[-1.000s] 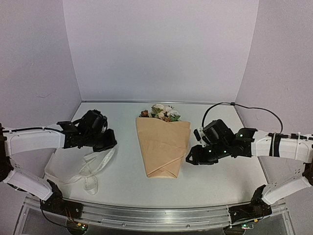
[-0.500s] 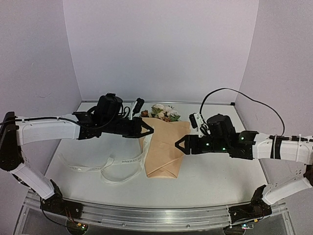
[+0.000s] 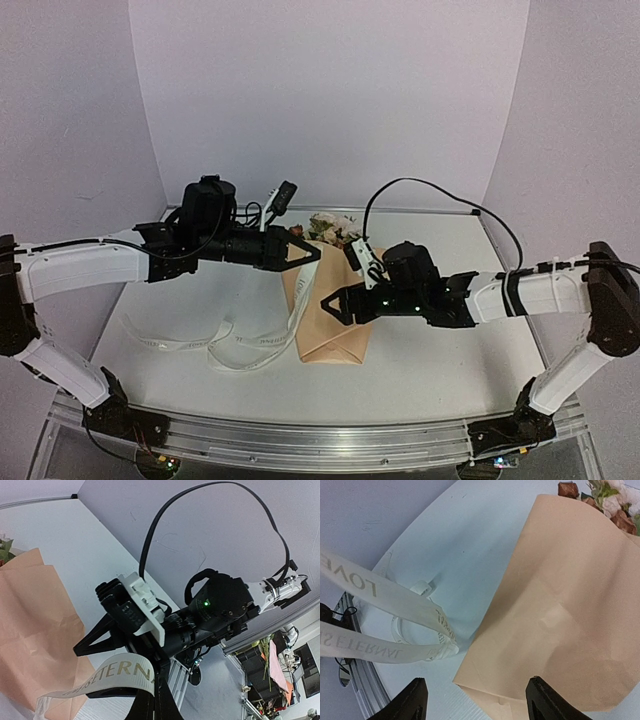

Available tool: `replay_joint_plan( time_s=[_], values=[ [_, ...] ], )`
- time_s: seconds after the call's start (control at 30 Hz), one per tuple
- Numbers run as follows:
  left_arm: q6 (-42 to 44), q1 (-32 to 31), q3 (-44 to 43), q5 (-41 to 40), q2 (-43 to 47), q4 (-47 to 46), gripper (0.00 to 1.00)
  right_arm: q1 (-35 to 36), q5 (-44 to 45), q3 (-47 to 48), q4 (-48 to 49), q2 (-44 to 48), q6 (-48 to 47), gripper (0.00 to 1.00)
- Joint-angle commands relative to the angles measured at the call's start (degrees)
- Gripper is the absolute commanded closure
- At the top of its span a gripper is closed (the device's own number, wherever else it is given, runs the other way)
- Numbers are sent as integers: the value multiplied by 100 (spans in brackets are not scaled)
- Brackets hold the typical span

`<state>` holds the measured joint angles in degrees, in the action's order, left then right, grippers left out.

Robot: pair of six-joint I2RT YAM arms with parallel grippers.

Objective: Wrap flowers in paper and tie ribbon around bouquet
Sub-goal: Pass from the left arm to the right

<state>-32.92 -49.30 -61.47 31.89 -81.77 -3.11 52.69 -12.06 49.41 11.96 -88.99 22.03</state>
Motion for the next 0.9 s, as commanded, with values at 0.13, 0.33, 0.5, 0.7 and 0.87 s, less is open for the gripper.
replay_joint_plan(
  time_s=[0.13,0.33,0.5,0.7,0.87],
  values=[
    [44,-10,-354,-92,223,6,100,361,650,-152,962,378,-420,30],
    [-522,-9,-432,-314,44,-102,100,733,724,-487,885,1018,-528,33],
    [-859,-12,-503,-58,-245,-314,100,946,595,-424,887,1125,-639,33],
    [-1001,-10,-497,68,-341,-492,100,1053,506,54,864,664,-732,34],
    [-1103,-10,-431,187,-348,-619,100,1044,807,491,861,133,-1003,34]
  ],
)
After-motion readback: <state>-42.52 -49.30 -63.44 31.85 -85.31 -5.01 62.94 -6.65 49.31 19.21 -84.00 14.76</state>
